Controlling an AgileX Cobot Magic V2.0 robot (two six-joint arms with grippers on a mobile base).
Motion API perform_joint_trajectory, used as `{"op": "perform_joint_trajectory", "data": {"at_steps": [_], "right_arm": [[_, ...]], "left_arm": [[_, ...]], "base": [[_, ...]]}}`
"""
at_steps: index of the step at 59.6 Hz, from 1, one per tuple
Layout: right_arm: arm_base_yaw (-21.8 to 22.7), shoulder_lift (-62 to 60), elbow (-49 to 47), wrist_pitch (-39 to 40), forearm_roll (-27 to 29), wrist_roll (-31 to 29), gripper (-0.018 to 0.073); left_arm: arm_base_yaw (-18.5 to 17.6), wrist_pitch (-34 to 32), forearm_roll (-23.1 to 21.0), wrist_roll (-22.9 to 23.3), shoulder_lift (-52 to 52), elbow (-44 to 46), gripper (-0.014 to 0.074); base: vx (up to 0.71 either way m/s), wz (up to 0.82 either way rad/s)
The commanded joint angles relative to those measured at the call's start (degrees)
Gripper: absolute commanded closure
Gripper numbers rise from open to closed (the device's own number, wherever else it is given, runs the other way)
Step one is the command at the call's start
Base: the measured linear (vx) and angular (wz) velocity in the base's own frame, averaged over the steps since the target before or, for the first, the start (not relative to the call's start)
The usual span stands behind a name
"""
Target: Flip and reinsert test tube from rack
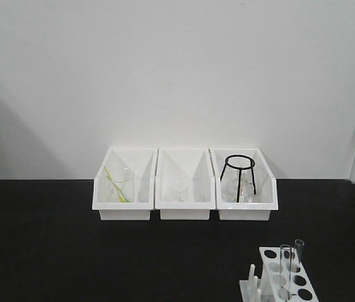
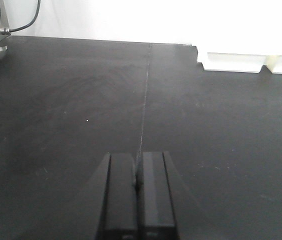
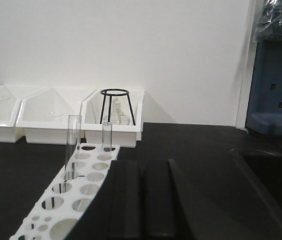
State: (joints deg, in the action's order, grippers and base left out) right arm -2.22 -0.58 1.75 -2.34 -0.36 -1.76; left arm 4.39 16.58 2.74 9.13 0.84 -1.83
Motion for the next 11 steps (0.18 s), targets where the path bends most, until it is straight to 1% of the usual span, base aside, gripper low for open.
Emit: {"op": "perform_joint_trajectory", "data": {"at_steps": [1,11], "right_arm": [[0.2,-0.6,0.0,4.4,-0.1,0.0,0.0571],[0.2,-0.6,0.0,4.4,-0.1,0.0,0.0571]], "left_arm": [[-0.4,-5.0,-0.3,0.0,0.7,0.0,0.0603],[-0.4,-5.0,-0.3,0.0,0.7,0.0,0.0603]], "base": [[0.00,0.00],[0.00,0.00]]}}
